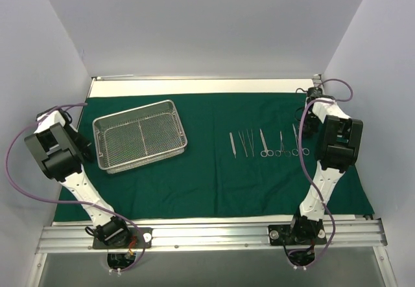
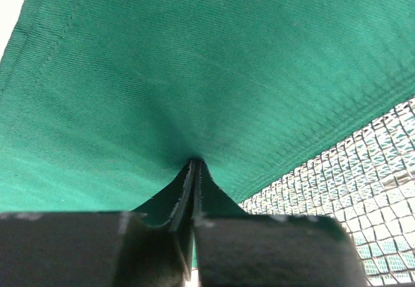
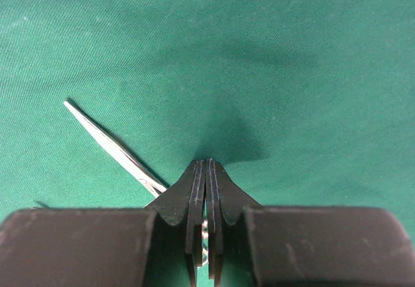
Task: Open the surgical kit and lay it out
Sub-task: Smooth out the surgical kit at the center of the board, then reset both arms
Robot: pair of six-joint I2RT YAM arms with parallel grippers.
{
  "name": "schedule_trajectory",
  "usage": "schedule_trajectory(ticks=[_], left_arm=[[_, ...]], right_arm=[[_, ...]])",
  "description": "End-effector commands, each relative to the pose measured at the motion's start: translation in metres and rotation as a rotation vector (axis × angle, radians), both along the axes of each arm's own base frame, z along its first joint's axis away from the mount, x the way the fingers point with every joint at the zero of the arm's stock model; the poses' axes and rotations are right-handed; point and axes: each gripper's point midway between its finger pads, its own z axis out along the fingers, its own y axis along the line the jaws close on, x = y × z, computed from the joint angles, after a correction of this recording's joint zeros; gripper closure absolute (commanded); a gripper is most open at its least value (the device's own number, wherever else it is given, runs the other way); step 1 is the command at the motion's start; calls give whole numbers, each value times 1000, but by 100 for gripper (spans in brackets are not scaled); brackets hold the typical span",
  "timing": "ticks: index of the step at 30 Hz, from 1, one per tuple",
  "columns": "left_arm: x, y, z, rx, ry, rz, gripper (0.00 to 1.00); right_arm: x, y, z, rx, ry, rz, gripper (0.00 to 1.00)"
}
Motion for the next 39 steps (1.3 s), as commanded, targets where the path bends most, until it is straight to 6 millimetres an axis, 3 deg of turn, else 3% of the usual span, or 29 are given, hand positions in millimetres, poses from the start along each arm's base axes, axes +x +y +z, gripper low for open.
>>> schedule_trajectory(ticks=[1, 3, 4, 6, 7, 10, 16, 20, 26, 27, 33, 37, 39], left_arm=[[5, 38, -17, 117, 11, 37, 91], [19, 39, -3, 135, -31, 28, 88], [24, 39, 3, 141, -46, 27, 79], [40, 38, 16, 141, -99, 30, 76], [43, 37, 22, 141, -106, 29, 69], [59, 36, 40, 156, -151, 27, 64], [79, 35, 77, 172, -243, 49, 39], [81, 28, 93, 167, -270, 52, 30], [81, 14, 126, 168, -355, 54, 21], [83, 12, 138, 175, -395, 52, 21], [88, -11, 181, 242, -478, 27, 16], [75, -8, 181, 291, -457, 64, 10], [70, -3, 184, 293, -450, 74, 6]], right_arm=[[-30, -4, -28, 27, 112, -20, 100], [-25, 2, -26, 52, 93, -13, 100], [-23, 5, -25, 63, 85, -7, 100], [-16, 13, -21, 90, 60, 10, 100], [-11, 16, -17, 96, 45, 17, 100], [2, 28, -7, 131, 4, 36, 99], [36, 38, 31, 163, -103, 48, 93], [49, 43, 59, 148, -158, 52, 87], [50, 61, 80, 166, -202, 80, 81], [50, 64, 82, 171, -205, 83, 80], [51, 101, 103, 210, -240, 148, 75], [48, 130, 108, 265, -240, 190, 67], [47, 134, 110, 270, -228, 204, 57]])
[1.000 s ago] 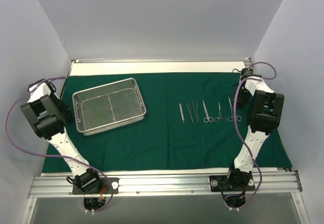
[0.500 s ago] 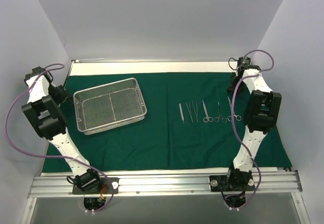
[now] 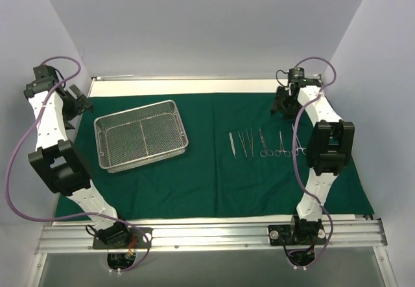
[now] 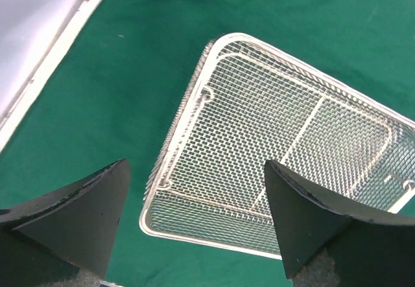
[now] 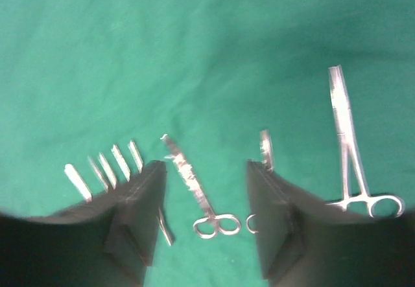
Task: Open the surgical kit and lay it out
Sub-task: Reset both arms
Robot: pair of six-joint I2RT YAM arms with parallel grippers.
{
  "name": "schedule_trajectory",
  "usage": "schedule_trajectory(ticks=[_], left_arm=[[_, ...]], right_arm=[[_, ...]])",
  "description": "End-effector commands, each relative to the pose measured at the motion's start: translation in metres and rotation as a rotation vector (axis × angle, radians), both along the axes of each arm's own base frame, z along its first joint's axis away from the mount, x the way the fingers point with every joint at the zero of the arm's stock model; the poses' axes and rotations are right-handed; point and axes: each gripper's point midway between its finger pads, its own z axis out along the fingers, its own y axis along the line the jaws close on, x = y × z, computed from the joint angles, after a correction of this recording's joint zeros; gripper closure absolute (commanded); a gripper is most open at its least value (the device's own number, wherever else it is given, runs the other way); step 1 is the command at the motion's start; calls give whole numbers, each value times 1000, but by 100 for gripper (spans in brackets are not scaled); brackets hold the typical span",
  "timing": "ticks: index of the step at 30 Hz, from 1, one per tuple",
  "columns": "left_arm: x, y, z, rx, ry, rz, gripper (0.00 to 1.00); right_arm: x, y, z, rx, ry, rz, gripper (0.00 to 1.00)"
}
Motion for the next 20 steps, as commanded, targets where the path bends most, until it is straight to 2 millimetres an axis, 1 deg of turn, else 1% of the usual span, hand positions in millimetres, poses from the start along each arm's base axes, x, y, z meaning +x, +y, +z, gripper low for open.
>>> schedule_trajectory(ticks=[1, 2, 3, 4, 5, 7, 8, 9, 10, 11, 12, 13, 14, 15, 16, 17, 18, 19, 20], left_arm=[[-8, 22, 16, 63, -20, 78, 6], [-8, 22, 19, 77, -15, 75, 6], [-5, 18, 20, 80, -19, 65, 6], [1, 5, 22, 73, -31, 35, 6], [8, -6, 25, 54, -51, 19, 6], [24, -29, 28, 33, -78, -32, 6], [40, -54, 43, 37, -127, -96, 6], [49, -66, 45, 37, -138, -129, 6], [56, -79, 50, 37, -156, -161, 6], [63, -102, 56, 27, -180, -212, 6], [69, -119, 58, -16, -211, -249, 6], [71, -133, 57, -43, -223, -277, 6], [73, -146, 56, -70, -237, -299, 6], [72, -166, 54, -90, -257, -343, 6], [71, -178, 56, -113, -278, -369, 6], [70, -189, 57, -133, -305, -385, 6], [71, -199, 73, -143, -378, -410, 6], [63, -216, 63, -192, -364, -447, 6], [58, -230, 66, -223, -382, -471, 6]], right_arm=[[-12, 24, 27, 36, 1, 46, 45], [-13, 25, 28, 31, 4, 51, 1], [-16, 26, 27, 35, 12, 53, 0], [-17, 27, 29, 38, 4, 58, 0], [-18, 28, 36, 43, -17, 63, 0], [-25, 31, 30, 55, -11, 68, 0], [-29, 38, 31, 93, -14, 88, 0], [-36, 45, 20, 121, 8, 100, 0], [-40, 50, 17, 147, 16, 103, 0], [-45, 53, 17, 165, 19, 103, 0], [-48, 59, 15, 197, 16, 110, 0], [-58, 64, 5, 214, 43, 113, 0], [-62, 67, 11, 223, 27, 114, 0], [-62, 70, 12, 229, 1, 116, 0], [-66, 78, 16, 271, -18, 136, 0], [-79, 83, 16, 293, -31, 151, 0], [-73, 86, 22, 308, -89, 160, 0], [-74, 89, 27, 337, -117, 156, 0], [-81, 92, 34, 357, -153, 163, 0]])
